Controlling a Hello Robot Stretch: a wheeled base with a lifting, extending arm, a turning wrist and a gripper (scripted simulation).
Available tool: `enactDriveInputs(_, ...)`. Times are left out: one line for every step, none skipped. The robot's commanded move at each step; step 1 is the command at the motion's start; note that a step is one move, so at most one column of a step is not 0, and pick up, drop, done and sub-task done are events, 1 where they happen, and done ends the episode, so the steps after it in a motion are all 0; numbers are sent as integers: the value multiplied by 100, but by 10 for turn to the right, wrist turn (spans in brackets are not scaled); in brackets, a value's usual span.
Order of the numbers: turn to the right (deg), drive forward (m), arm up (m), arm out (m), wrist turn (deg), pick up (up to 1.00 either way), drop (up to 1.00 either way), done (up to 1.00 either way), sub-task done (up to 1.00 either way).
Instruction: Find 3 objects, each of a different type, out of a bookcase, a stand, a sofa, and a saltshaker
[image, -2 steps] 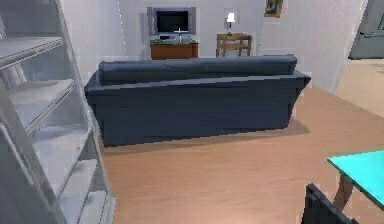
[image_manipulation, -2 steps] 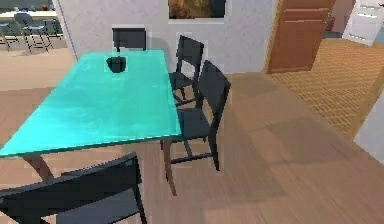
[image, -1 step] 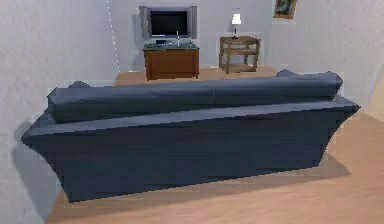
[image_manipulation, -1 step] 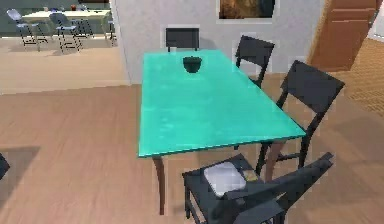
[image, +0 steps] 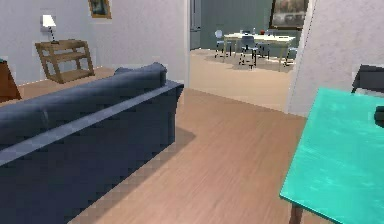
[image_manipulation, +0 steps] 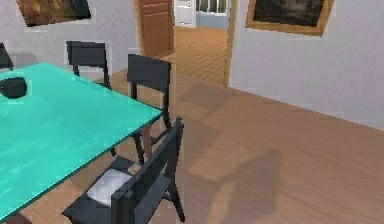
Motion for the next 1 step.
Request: enactDriveInputs(30,0,0,0,0,0,0,0,0)
